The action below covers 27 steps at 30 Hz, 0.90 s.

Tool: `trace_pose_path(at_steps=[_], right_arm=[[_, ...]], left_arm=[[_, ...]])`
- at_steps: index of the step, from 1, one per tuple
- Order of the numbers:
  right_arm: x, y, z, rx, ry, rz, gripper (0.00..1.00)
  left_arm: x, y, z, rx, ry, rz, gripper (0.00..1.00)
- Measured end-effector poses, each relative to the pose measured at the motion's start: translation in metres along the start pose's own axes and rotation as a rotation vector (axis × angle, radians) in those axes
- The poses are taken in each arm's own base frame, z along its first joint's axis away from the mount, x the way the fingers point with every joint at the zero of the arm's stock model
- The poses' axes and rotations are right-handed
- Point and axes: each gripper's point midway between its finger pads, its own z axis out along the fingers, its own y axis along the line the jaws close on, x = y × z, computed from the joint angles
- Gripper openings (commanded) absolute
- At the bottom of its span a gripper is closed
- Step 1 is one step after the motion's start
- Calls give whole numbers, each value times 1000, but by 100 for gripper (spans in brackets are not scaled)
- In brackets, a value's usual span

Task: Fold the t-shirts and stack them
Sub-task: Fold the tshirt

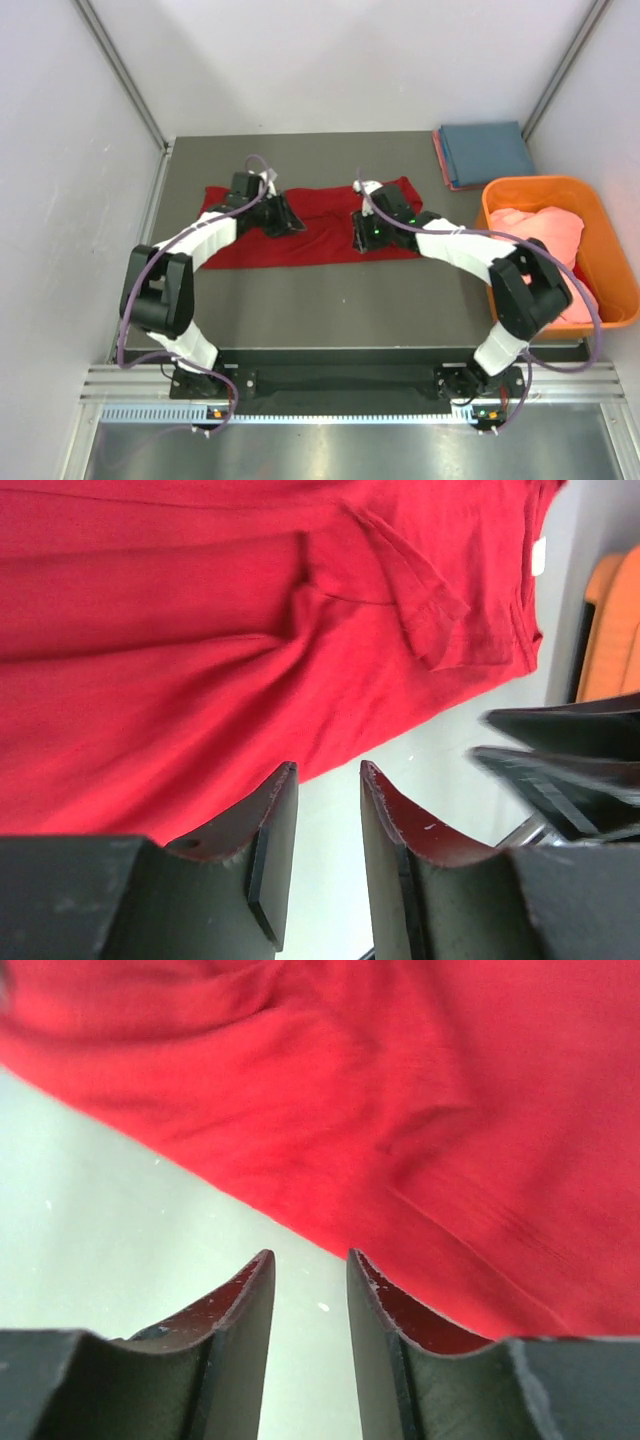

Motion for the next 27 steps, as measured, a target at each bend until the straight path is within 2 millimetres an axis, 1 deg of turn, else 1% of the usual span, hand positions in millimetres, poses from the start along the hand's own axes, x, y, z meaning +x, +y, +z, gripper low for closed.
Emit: trace_pose_path(at_steps=[2, 4, 6, 7, 9, 10, 11, 12, 13, 15, 20, 22, 25, 27], right_arm=[[-8, -11, -15, 31, -46, 54, 33], [-15, -31, -32, 83, -97, 122, 28], [-21, -54, -46, 144, -145, 198, 27], [-21, -65, -51, 173, -164, 234, 25], [-22, -83, -55, 212, -184, 287, 22], [-23, -90, -56, 226, -189, 310, 15], [-23, -95, -54, 234, -191, 322, 11], [-24, -97, -51, 235, -194, 332, 5], [-24, -99, -46, 236, -186, 334, 3], [-25, -100, -35, 234, -168, 335, 0], [-35, -109, -3, 237, -143, 329, 0], [-40, -109, 9, 221, -139, 326, 0], [-45, -108, 27, 194, -138, 316, 0], [-44, -105, 38, 173, -124, 311, 0]], left_arm=[[7, -10, 14, 13, 17, 22, 38], [15, -21, 30, 22, 38, 46, 38], [19, -35, 47, 27, 49, 69, 38], [19, -42, 55, 28, 49, 79, 38], [18, -57, 69, 38, 42, 98, 38], [16, -65, 75, 47, 34, 105, 38], [16, -71, 82, 52, 28, 108, 38], [17, -76, 89, 58, 26, 107, 38], [18, -80, 94, 62, 25, 103, 38], [20, -84, 105, 61, 26, 93, 38], [17, -88, 135, 19, 15, 85, 37], [12, -85, 137, -23, -15, 83, 37], [5, -81, 131, -81, -68, 82, 38], [2, -75, 123, -118, -100, 79, 38]])
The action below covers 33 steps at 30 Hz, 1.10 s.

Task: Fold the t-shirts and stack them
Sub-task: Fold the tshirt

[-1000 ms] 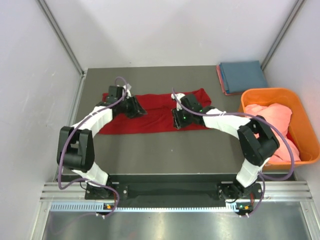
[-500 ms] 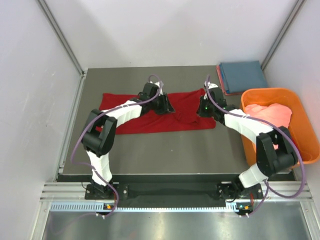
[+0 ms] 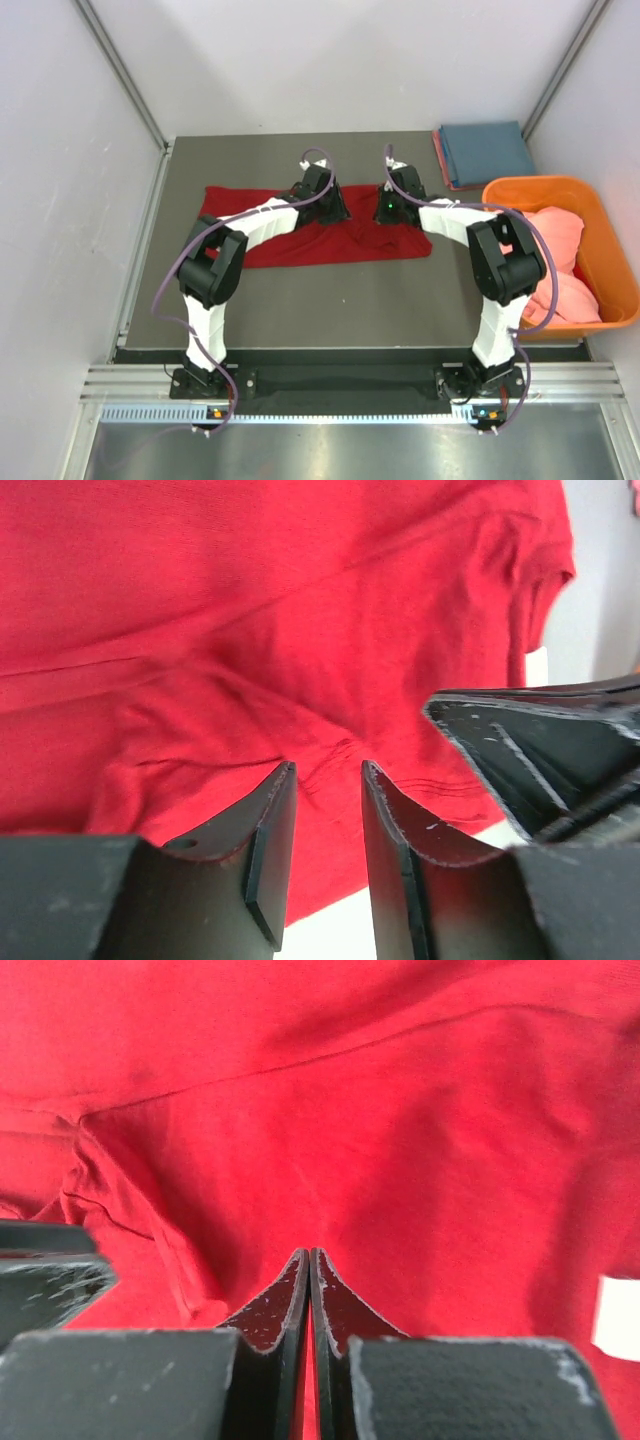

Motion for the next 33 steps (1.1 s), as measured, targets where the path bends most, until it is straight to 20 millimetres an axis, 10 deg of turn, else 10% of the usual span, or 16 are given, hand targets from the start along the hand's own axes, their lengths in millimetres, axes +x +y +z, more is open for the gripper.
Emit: trace_pose_path(at_steps=[15, 33], right_arm=[[19, 73, 8, -181, 19, -41, 0], [17, 75, 1, -179, 25, -22, 1]], left_arm=[[24, 31, -11, -67, 20, -15, 45], [30, 20, -26, 22, 9, -22, 52]])
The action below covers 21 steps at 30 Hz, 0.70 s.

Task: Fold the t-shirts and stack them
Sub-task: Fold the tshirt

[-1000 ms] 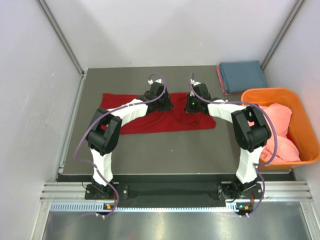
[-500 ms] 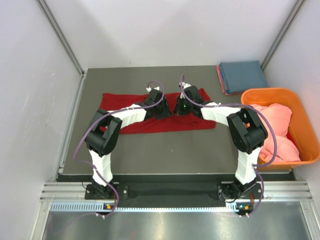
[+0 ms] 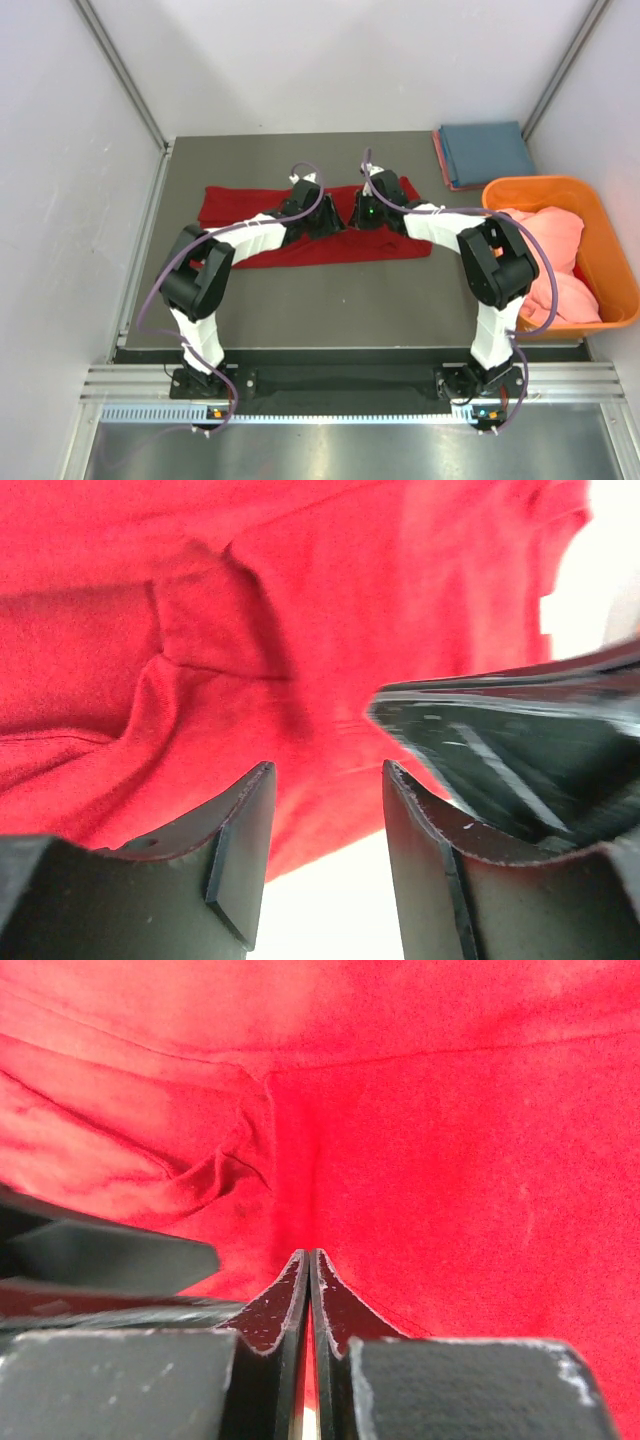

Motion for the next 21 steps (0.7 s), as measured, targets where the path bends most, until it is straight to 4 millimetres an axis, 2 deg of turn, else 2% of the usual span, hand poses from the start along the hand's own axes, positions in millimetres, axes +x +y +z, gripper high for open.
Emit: trace_pose_path(at_steps=[5, 9, 14, 17, 21], right_arm=[[3, -6, -1, 23, 12, 7, 1], [0, -16, -7, 66, 10, 20, 3], [-20, -29, -40, 115, -51, 66, 11], [-30, -45, -67, 150, -102, 119, 16], [-21, -74, -93, 213, -120, 204, 18]], left_arm=[[-16, -16, -11, 49, -52, 7, 52], [-14, -14, -9, 42, -47, 6, 52], [-6, -4, 1, 13, -24, 5, 51], [0, 2, 7, 1, -6, 3, 50], [7, 9, 14, -16, 12, 7, 47]])
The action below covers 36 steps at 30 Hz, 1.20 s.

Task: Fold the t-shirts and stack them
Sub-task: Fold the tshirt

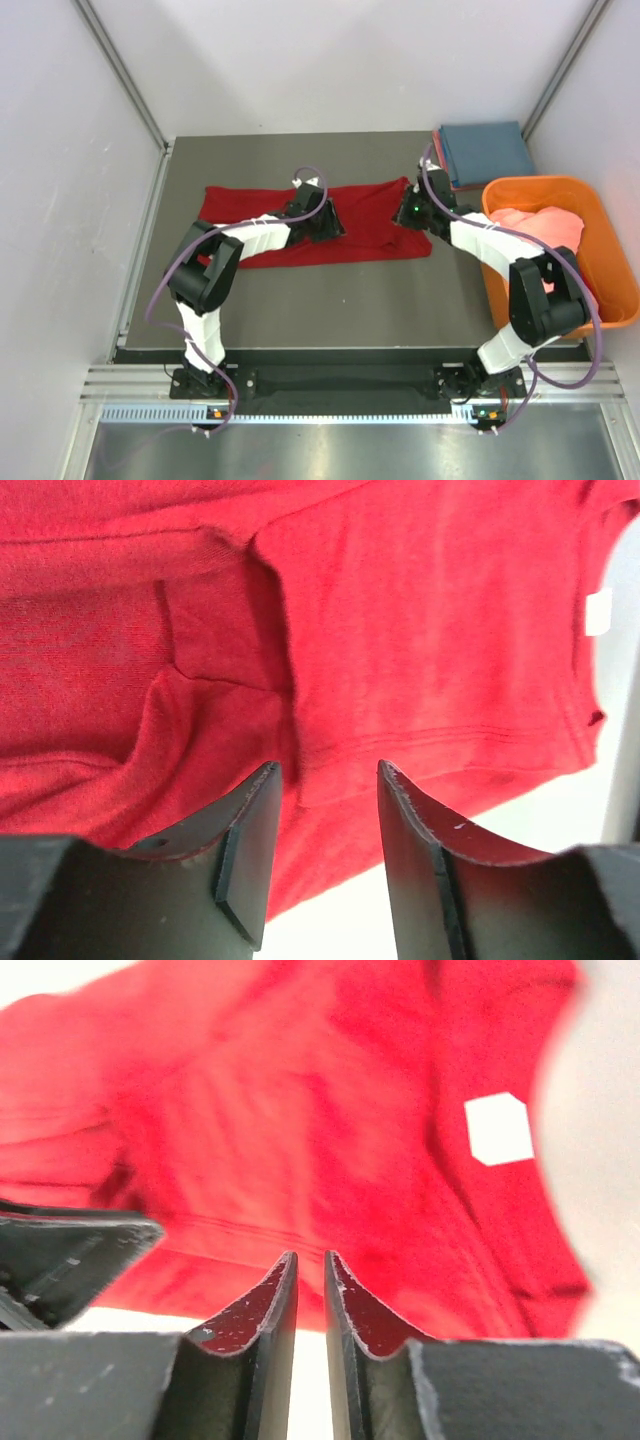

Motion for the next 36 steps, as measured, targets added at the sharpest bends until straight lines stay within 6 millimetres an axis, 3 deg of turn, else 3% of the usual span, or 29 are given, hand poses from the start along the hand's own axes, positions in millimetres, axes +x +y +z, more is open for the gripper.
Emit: trace_pose_path(at_steps=[4, 8, 13, 16, 26, 36], right_arm=[[17, -32, -5, 70, 35, 78, 23], [33, -49, -5, 111, 71, 129, 24], [42, -52, -4, 122, 91, 170, 24], [41, -51, -2, 115, 84, 185, 23], [56, -60, 20, 140, 122, 217, 22], [55, -58, 28, 125, 114, 233, 22]], left_arm=[[7, 7, 9, -17, 21, -1, 44], [7, 5, 12, -10, 27, 2, 37], [8, 5, 16, -4, 39, 10, 10], [8, 5, 18, -3, 43, 21, 0], [7, 4, 18, -10, 50, 28, 0], [5, 2, 17, -13, 54, 30, 0]])
